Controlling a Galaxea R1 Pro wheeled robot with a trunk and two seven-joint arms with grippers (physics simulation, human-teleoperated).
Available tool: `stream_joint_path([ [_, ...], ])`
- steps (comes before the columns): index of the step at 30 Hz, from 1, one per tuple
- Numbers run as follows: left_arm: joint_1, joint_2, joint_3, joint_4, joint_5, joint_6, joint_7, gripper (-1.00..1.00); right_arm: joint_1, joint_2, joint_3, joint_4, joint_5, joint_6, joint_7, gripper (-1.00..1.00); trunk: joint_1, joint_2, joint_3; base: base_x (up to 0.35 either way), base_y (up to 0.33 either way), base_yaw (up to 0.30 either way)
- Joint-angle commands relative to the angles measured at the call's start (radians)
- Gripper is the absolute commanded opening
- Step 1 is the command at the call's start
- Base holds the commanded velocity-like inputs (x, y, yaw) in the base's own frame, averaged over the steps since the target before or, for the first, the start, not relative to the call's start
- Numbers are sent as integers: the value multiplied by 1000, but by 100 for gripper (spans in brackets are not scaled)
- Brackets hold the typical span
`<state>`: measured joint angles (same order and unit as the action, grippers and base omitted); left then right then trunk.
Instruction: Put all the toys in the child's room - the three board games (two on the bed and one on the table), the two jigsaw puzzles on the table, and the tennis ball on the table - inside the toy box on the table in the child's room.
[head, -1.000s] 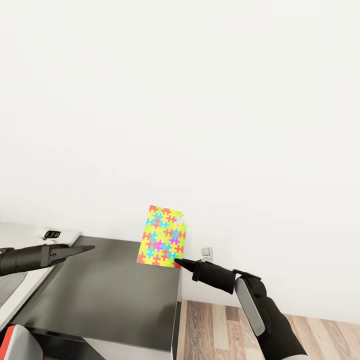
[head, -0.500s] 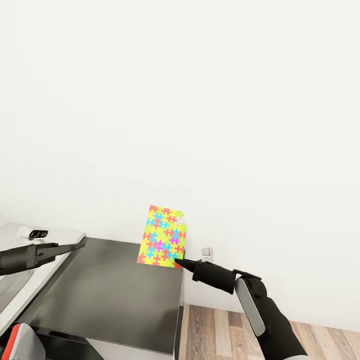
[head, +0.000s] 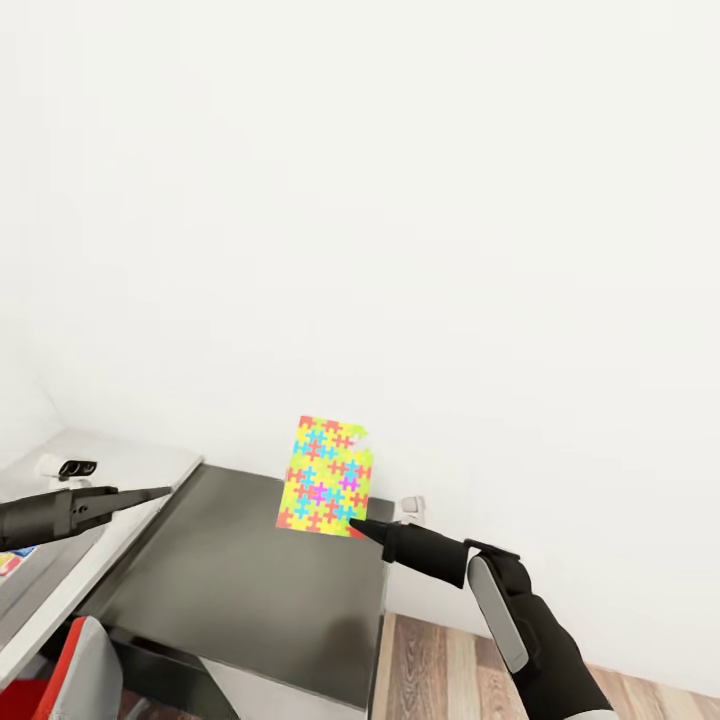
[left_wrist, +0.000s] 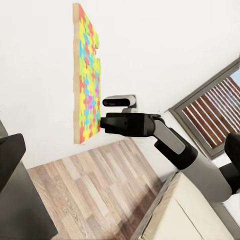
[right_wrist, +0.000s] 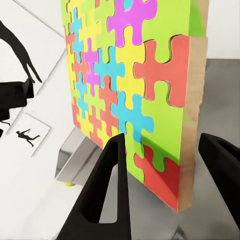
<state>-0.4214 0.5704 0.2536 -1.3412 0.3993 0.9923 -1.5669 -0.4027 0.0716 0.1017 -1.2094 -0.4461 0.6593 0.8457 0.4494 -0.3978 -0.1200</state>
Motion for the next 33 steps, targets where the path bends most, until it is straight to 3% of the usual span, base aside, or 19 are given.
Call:
stream_joint_path([
  [1,-1,0,0,0,0,11,-4,100,-1,0,0,0,-5,6,-1,-100,1,-2,-2,-62,0,279],
  [33,0,2,3,2,1,23,-4,100,-1,0,1,-2,-5,5,-5,-100,1,-2,10,-15,0,281],
])
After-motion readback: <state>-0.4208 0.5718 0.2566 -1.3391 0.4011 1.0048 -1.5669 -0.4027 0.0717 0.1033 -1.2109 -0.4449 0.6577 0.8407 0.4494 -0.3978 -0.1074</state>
